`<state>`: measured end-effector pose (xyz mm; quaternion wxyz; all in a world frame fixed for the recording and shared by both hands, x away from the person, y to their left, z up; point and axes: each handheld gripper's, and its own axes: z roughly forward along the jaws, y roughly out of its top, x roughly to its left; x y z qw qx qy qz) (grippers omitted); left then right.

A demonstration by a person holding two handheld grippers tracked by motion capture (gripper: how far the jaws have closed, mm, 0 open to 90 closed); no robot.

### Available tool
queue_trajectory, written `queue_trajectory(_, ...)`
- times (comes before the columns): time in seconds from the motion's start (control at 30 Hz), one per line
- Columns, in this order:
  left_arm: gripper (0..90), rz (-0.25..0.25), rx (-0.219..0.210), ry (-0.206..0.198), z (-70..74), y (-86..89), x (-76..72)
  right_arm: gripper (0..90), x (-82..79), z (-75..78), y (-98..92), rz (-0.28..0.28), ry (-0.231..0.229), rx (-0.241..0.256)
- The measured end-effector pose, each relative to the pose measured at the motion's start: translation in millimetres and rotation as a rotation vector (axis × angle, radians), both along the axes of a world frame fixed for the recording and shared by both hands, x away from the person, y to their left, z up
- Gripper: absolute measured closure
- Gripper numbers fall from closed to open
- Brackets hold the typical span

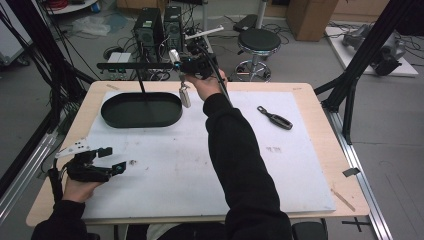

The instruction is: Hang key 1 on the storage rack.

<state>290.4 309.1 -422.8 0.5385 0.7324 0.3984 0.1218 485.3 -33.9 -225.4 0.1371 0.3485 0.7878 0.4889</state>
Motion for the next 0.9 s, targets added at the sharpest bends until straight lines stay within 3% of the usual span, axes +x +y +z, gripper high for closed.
queue_trajectory(0.3, 5.9, 0.001, -0.006, -0.007, -0.3, 0.6, 1.0, 75.3, 17.7, 11.8, 23.9, -0.021, -0.010, 0.087)
queue_trajectory(0.67, 5.9, -0.006, -0.004, -0.004, -3.1, -0.3, 6.1, 75.3, 37.8, 14.5, 49.8, -0.052, -0.020, 0.056)
queue_trajectory(0.83, 5.9, -0.006, -0.008, -0.005, -3.3, 0.2, 6.9, 75.3, 47.2, 5.4, 63.1, -0.094, -0.024, 0.021)
queue_trajectory(0.9, 5.9, -0.006, -0.008, -0.005, -3.4, -0.1, 7.1, 75.3, 51.2, 1.1, 65.4, -0.106, -0.014, 0.031)
